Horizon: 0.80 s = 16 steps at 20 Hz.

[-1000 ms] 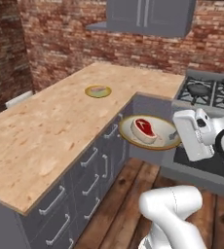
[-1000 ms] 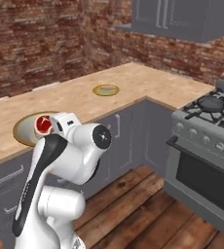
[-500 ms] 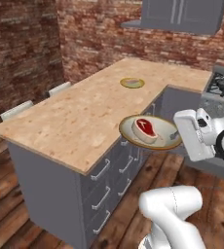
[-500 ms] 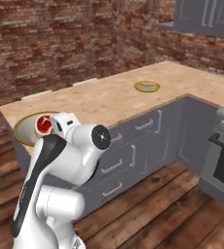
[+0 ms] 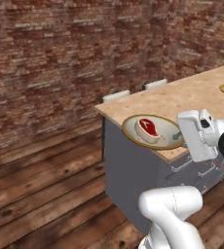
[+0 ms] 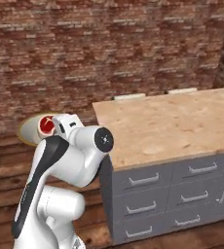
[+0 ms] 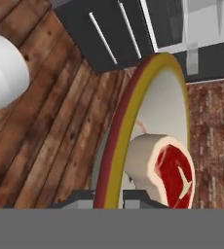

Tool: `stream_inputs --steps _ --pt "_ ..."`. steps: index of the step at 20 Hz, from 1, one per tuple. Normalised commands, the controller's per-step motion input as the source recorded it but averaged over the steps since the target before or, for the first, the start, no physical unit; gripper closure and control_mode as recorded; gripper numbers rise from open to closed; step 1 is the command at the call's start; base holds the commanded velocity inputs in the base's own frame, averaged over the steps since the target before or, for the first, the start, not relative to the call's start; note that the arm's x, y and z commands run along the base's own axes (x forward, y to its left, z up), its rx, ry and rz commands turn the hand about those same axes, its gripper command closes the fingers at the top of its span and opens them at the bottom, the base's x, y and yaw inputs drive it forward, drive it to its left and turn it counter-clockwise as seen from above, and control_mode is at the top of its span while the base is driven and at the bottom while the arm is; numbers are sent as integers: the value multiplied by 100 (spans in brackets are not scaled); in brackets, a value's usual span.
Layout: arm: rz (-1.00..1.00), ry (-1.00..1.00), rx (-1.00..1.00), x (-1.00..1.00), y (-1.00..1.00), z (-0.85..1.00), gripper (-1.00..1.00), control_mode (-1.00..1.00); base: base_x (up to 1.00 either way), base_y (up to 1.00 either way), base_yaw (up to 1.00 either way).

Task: Place one of the steaks on the plate and the other in the bowl. Then place the bowl in the fridge.

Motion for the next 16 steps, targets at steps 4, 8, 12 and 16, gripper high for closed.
stream_inputs --steps 4,8,12,16 --pt "0 0 0 0 0 0 100 100 0 95 74" --pt "0 0 0 0 0 0 100 100 0 97 70" --pt "0 0 0 0 0 0 100 100 33 32 48" --pt "0 0 0 0 0 0 100 100 83 4 14"
